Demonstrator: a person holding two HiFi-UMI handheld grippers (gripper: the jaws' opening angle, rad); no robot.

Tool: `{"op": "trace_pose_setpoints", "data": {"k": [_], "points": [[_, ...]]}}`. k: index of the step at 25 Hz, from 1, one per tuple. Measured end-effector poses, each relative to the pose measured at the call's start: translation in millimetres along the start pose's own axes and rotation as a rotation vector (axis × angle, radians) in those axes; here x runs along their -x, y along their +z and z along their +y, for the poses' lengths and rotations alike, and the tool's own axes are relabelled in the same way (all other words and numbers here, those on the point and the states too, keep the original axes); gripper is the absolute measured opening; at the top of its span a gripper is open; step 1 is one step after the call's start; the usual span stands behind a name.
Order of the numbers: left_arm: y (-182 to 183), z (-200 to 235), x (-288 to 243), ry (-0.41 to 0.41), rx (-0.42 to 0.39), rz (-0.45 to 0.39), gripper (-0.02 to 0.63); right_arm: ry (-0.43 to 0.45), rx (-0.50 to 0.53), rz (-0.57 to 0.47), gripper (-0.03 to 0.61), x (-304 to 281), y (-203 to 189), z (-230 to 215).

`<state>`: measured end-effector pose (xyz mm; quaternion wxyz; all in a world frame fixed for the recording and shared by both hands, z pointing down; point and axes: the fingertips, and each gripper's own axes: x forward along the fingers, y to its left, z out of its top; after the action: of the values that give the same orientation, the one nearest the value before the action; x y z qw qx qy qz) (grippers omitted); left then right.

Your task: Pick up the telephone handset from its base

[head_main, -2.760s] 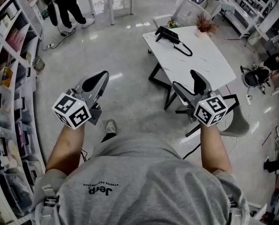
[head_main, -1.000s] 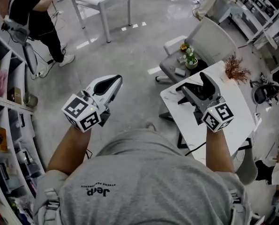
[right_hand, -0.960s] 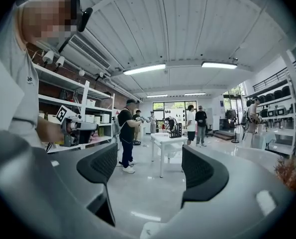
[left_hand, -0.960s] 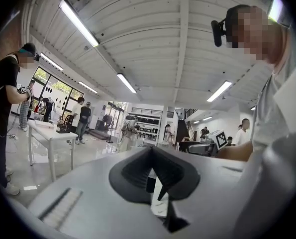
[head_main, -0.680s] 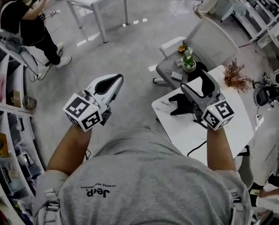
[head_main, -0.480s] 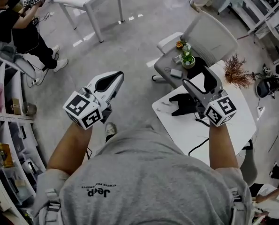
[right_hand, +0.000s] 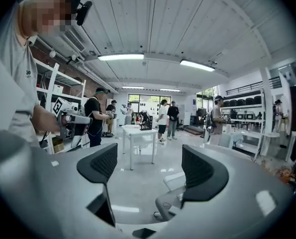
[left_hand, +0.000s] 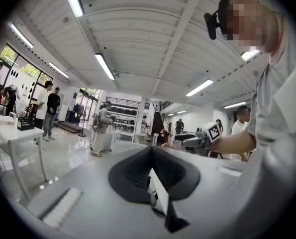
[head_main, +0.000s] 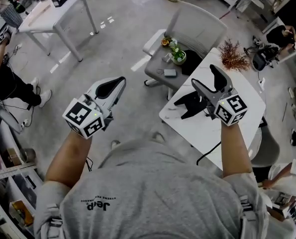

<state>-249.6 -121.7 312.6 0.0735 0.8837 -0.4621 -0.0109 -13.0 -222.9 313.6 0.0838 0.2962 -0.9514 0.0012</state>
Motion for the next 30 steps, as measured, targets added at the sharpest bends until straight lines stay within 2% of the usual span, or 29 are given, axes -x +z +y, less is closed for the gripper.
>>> {"op": "trace_pose_setpoints", "data": {"k": [5, 10, 19, 25, 30], "points": [[-17, -14, -45, -0.090, 0.001, 0.040, 0.051, -0.050, 0.022, 0.059, 0.383, 19, -26, -23], [-46, -43, -103, -0.177, 0.009, 0.084, 0.051, -0.043, 0.084, 0.166, 0.383, 49, -72, -49], [-117, -107, -190, -0.333, 0.003, 0.182, 0.051, 0.049, 0.236, 0.376, 0.383, 94, -176, -72], [-162, -141, -226, -0.409, -0.005, 0.239, 0.051, 0.153, 0.320, 0.531, 0.382, 112, -262, -65], [-191, -160, -243, -0.456, -0.001, 0.281, 0.051, 0.219, 0.421, 0.607, 0.382, 107, -307, -56]]}}
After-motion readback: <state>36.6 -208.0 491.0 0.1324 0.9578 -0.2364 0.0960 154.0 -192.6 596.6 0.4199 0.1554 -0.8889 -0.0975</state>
